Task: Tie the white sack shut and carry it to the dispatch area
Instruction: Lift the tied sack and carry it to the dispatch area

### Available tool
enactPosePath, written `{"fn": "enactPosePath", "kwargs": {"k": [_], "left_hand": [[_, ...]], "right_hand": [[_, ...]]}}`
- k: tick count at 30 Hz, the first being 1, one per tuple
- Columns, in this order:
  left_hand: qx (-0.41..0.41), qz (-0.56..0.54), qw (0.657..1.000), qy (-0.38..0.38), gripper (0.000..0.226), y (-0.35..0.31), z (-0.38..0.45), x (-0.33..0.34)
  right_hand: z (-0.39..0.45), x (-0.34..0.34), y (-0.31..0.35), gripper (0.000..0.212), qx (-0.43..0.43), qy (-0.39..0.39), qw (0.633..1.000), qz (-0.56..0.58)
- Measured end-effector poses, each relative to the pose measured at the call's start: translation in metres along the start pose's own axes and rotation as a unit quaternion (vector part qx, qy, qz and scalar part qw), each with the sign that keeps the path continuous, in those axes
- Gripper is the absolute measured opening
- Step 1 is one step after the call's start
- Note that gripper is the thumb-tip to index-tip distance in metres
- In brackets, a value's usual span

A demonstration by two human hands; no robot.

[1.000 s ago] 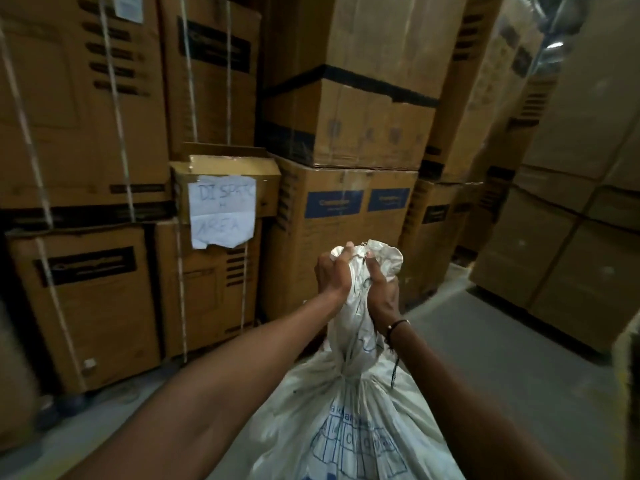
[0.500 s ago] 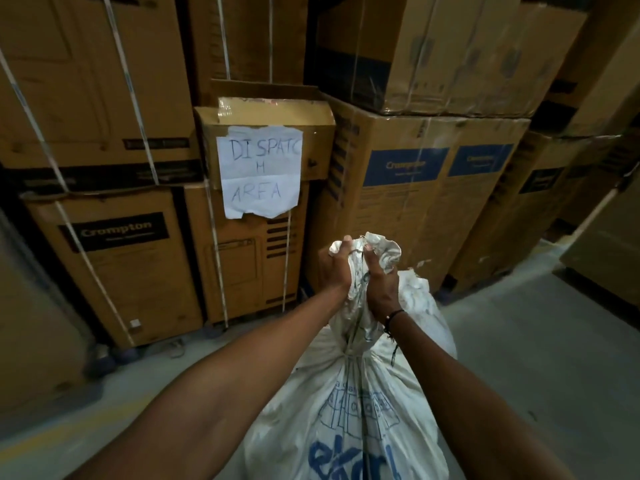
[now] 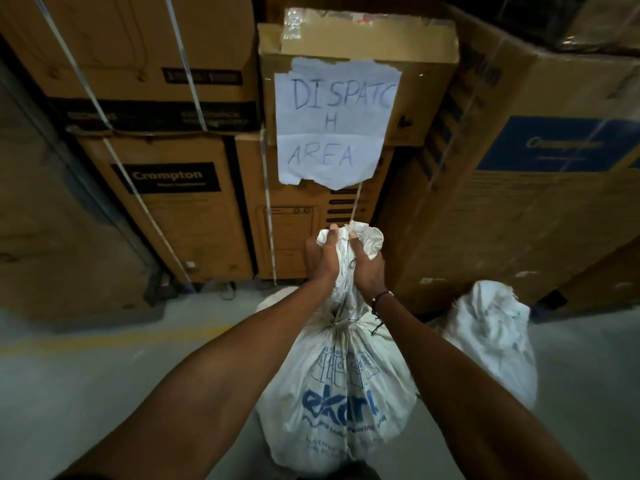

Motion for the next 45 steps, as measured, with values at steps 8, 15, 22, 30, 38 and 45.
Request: {"fn": "enactPosePath", "kwargs": {"k": [8,15,22,30,38,45], "left_hand": [[-0.008,0.046,0.995,-0.087,0.061,0.053,0.120,0.010],[0.022,0.076,0.993,-0.090,0.031,0.089,0.197,0.009],[0.038,0.116,0.992,-0.033,0.046,0.146,0.260,0.030],[0.053,0.083,0.995,-0.015,0.039,0.213,0.293,0.045],[0.061,0.084,0.994,-0.029,0.020,0.288,0.313,0.035],[0.013,0.127,0.992,0.014,0.050,0.361,0.312,0.026]], "right_hand": [[0.118,0.064,-0.063,0.021,0.048,0.109,0.993,-0.010],[0.186,0.106,-0.127,0.027,0.081,0.144,0.986,-0.031],[0.230,0.118,-0.207,0.060,0.123,0.123,0.984,0.025],[0.260,0.107,-0.265,0.029,0.091,0.083,0.992,0.011],[0.260,0.107,-0.336,0.024,0.072,0.053,0.996,0.017],[0.249,0.102,-0.392,0.014,0.059,0.111,0.992,-0.026]]}}
Point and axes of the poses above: each hand's wrist, its own z-axis towards the middle knuckle, its own x-axis out of the palm, y = z × x, the point moved 10 cm from there along z, towards the middle knuckle, and after that the axes turned 1 degree about -z, right-handed, at the moved point
